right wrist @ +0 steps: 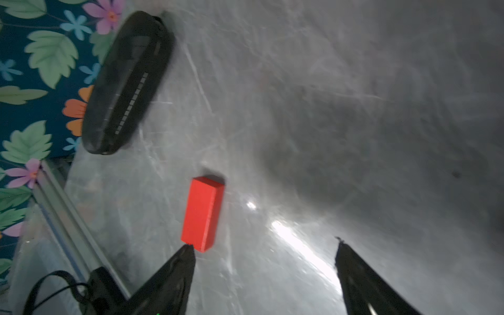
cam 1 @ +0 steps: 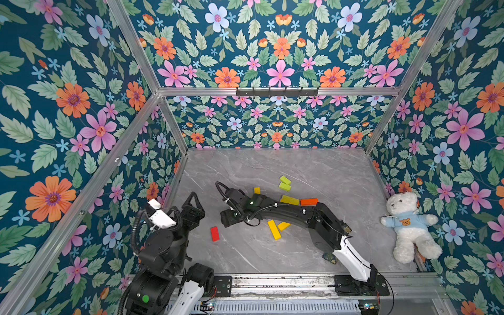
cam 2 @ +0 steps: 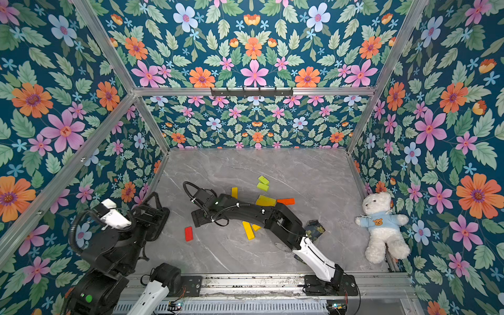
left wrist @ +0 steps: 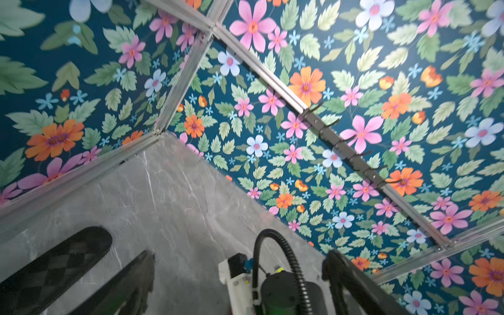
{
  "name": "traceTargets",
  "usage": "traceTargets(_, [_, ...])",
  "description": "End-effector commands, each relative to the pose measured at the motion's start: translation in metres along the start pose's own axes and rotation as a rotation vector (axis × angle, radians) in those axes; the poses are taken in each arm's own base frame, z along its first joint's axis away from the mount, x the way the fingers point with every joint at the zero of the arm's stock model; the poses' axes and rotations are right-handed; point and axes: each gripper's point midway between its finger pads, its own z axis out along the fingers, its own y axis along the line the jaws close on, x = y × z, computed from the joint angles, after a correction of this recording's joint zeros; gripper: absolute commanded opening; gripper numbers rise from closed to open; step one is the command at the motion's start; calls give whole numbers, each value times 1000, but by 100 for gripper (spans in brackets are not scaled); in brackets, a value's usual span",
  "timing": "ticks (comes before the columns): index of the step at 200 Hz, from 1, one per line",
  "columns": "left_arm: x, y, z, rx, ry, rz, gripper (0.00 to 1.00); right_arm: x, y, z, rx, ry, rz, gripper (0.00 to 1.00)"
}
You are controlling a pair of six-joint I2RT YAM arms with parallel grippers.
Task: Assemble the letter h with building blocks
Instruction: Move the building block to the center of the board.
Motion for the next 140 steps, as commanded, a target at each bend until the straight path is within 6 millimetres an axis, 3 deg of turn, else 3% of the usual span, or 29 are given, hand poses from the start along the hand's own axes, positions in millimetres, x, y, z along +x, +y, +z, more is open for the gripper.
traceTargets(1, [-9,10,-6,-63,-16,55,100,9,7,12,30,40,-59,83])
traceTargets(40, [-6,12,-8,-72,6,70,100,26,19,34,50,56,-127,83])
traceTargets(93, [0,14,-7,-72,23,75,100,30,51,40,25,5,-252,84])
traceTargets(140, [5,19,-7,-83,32,80,99,43,34,57,113,51,-293,76])
